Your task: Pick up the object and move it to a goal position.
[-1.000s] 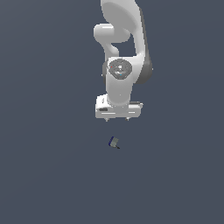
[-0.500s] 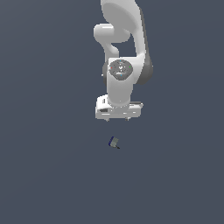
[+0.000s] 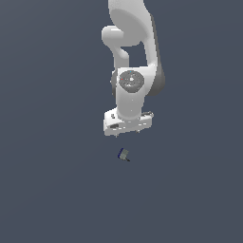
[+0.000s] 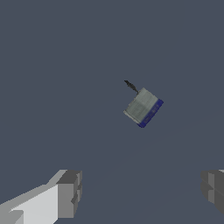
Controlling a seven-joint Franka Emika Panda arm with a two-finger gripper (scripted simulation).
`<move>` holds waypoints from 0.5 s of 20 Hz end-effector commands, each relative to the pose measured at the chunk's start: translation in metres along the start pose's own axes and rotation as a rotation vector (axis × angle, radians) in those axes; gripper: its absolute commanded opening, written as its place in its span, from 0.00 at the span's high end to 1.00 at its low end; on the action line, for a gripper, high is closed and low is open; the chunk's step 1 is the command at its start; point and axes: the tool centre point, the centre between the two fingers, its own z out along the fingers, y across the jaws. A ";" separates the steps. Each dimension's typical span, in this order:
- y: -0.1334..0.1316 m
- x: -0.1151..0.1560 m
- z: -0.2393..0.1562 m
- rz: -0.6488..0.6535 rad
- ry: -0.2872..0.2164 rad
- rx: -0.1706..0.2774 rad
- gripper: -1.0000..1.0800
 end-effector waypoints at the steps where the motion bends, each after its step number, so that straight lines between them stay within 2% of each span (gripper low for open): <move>1: 0.001 0.004 0.004 -0.061 0.003 -0.004 0.04; 10: 0.007 0.022 0.024 -0.320 0.017 -0.018 0.04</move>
